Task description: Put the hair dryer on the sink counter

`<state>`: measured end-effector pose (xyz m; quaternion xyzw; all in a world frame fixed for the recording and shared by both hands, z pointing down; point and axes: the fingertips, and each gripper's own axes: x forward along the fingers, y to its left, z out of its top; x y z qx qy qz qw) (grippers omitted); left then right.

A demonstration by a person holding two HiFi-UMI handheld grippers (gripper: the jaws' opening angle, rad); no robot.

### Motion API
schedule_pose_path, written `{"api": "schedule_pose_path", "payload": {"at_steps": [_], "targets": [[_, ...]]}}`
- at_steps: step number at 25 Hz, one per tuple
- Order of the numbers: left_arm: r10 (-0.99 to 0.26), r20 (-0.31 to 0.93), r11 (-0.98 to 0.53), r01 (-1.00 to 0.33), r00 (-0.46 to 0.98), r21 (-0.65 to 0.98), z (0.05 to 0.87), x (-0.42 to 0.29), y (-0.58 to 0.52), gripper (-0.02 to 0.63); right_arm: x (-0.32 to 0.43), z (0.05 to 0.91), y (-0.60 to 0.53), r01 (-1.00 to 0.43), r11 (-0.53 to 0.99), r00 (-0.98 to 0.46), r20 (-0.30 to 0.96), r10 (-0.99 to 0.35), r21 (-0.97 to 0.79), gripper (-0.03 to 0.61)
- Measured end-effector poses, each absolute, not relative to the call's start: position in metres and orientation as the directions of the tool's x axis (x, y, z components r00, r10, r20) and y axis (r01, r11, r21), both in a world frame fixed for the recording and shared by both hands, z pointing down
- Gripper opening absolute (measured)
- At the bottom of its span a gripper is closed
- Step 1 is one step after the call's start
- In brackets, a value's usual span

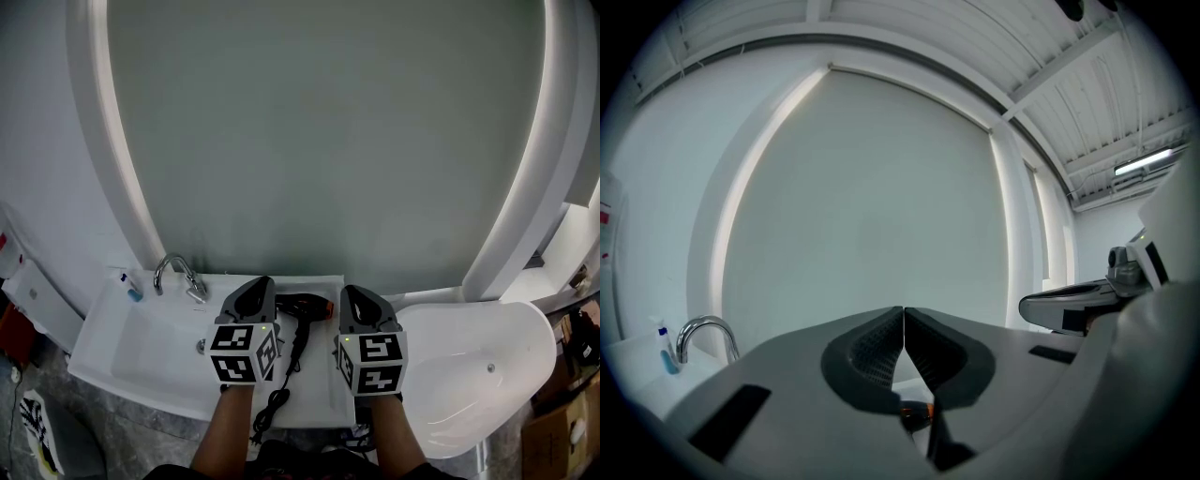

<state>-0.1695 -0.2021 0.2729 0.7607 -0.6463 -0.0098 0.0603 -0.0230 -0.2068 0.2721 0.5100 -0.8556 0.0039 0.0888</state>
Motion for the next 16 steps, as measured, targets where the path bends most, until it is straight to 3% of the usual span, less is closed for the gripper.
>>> {"api": "schedule_pose_path", "payload": {"at_steps": [16], "targets": [[-0.987, 0.069, -0.137, -0.984, 0.146, 0.114, 0.2801, -0.1758, -0.1988, 0.012, -0.0238, 0.2733, -0.207, -0.871, 0.484, -0.469, 0.149, -0.871, 0.087, 0.021]]}}
